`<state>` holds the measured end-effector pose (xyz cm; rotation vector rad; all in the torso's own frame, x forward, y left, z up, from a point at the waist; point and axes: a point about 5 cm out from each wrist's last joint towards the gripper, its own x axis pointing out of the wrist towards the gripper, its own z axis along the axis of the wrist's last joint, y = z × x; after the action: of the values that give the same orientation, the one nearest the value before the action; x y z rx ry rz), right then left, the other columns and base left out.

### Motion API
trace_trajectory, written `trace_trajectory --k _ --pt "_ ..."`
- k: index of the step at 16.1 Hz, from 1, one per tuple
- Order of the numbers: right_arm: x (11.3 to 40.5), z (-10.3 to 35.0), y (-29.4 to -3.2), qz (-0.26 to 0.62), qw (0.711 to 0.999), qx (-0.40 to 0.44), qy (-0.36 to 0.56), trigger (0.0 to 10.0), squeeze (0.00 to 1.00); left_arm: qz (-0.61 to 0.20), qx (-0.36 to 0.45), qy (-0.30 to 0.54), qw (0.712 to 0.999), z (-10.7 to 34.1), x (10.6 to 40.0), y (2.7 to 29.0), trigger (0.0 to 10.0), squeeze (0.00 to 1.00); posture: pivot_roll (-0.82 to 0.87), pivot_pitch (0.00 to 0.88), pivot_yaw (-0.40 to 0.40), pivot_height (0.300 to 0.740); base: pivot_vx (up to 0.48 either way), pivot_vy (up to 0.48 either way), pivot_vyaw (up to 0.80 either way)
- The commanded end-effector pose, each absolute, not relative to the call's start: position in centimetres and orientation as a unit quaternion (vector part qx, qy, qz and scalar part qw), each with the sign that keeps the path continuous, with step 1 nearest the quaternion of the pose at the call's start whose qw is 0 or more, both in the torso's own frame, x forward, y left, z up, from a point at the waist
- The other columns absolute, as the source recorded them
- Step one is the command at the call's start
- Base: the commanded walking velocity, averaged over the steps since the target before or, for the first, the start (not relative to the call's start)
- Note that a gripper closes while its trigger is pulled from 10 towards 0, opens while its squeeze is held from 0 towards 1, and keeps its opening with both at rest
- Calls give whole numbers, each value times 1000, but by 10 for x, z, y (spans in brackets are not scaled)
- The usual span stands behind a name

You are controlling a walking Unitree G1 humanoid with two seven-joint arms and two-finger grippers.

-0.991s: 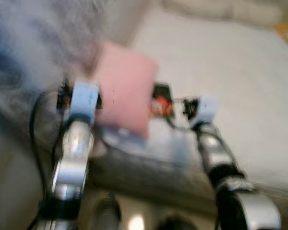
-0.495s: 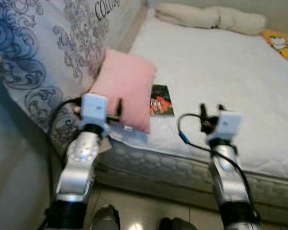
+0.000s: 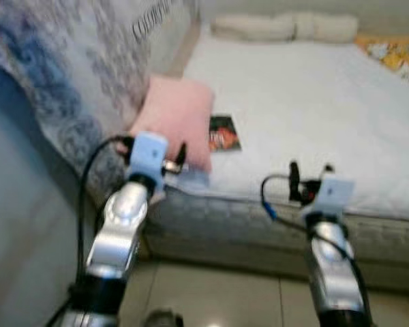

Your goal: Clean up the room

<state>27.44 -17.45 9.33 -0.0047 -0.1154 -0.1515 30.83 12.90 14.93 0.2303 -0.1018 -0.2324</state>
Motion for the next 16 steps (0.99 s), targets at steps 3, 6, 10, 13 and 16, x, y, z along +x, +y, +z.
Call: trace_trajectory --k 3,6,10,13,16 --pt "275 96 -176 -85 995 7 -60 10000 1000 -93 128 -35 987 142 315 134 10000 0 31 0 2 736 0 0 0" --pt "266 93 -185 -86 993 51 -59 10000 1000 11 -15 76 997 102 312 152 10000 0 30 0 3 736 0 0 0" --pt "248 78 -186 -72 996 34 -41 10000 1000 -11 42 64 997 100 313 142 10000 0 23 0 8 736 0 0 0" --pt "263 86 -176 -43 997 35 -50 10000 1000 -40 53 17 998 119 320 132 10000 0 17 0 19 736 0 -254 0" --pt "278 92 -178 -52 997 29 -47 10000 0 -42 88 -3 995 125 325 127 10000 0 12 0 17 736 0 -437 0"
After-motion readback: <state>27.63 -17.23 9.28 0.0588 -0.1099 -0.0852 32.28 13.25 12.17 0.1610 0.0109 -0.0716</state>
